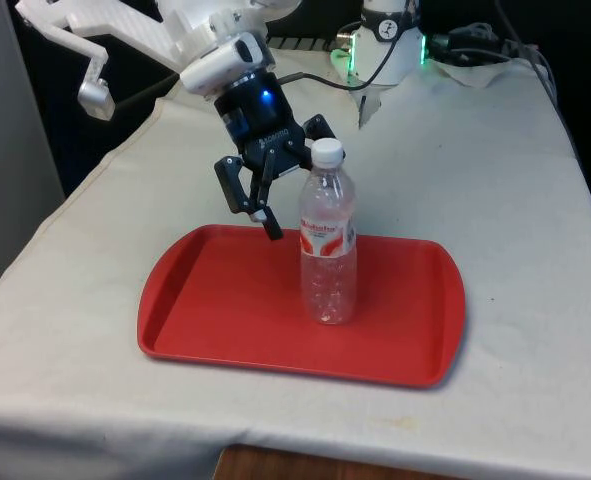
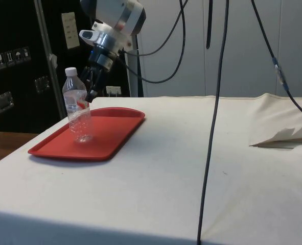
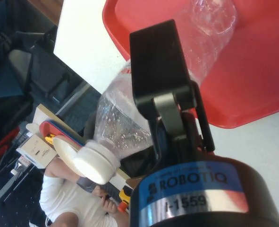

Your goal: Place the bottle upright on the tray.

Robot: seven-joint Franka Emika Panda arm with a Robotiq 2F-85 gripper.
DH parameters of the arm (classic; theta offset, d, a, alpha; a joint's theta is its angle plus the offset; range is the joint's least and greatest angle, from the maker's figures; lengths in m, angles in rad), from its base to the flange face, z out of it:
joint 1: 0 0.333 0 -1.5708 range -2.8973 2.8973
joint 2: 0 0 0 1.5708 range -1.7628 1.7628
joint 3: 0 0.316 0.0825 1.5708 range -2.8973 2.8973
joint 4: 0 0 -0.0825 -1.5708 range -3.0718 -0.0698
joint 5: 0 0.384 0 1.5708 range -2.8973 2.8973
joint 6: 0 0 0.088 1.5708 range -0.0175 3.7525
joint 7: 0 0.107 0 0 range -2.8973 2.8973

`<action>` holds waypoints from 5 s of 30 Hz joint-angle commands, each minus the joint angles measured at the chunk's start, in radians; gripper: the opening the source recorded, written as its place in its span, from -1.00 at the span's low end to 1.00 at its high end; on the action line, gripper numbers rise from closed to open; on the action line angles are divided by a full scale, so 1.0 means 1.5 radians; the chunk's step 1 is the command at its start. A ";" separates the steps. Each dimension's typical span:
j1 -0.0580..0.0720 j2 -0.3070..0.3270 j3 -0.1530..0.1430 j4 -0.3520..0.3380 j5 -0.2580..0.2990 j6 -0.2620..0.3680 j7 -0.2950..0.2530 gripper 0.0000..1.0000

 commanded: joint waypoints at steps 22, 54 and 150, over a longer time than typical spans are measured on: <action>-0.006 -0.010 -0.005 -0.017 0.000 -0.011 -0.009 1.00; -0.007 -0.026 -0.031 -0.041 -0.009 -0.034 -0.027 1.00; 0.035 -0.082 -0.037 0.005 -0.388 -0.026 0.159 1.00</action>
